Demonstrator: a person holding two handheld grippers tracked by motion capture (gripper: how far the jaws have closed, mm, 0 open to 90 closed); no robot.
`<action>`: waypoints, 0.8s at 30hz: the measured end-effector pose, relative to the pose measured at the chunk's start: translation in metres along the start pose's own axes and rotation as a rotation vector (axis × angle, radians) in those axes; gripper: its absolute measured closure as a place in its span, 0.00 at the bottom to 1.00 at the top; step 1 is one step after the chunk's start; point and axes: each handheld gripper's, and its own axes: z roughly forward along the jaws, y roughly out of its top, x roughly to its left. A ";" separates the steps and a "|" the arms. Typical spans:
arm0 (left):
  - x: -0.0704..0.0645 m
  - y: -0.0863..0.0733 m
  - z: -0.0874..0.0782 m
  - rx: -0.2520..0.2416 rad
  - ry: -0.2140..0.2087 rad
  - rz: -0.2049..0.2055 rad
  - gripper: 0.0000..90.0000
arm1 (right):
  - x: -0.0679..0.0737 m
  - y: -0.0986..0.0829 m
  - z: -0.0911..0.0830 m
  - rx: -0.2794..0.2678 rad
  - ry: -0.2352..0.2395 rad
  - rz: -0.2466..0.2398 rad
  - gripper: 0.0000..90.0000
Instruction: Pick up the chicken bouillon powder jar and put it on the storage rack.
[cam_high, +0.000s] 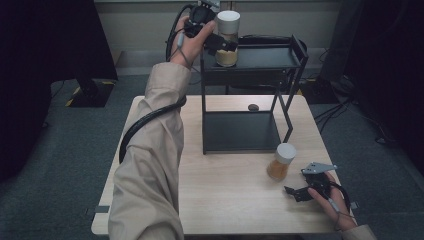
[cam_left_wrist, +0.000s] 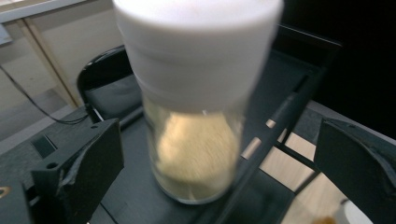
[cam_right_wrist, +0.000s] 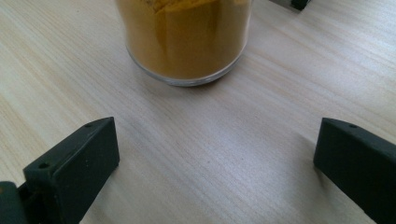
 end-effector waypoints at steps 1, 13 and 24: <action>0.000 -0.003 -0.002 -0.001 -0.003 0.001 0.01 | 0.000 0.000 0.000 0.000 0.000 0.001 0.00; -0.005 -0.046 -0.013 -0.043 -0.062 -0.011 0.01 | 0.000 0.000 0.000 0.000 0.001 0.001 0.00; -0.011 -0.078 -0.014 -0.057 -0.101 -0.002 0.01 | 0.000 0.000 0.000 0.000 0.001 0.000 0.00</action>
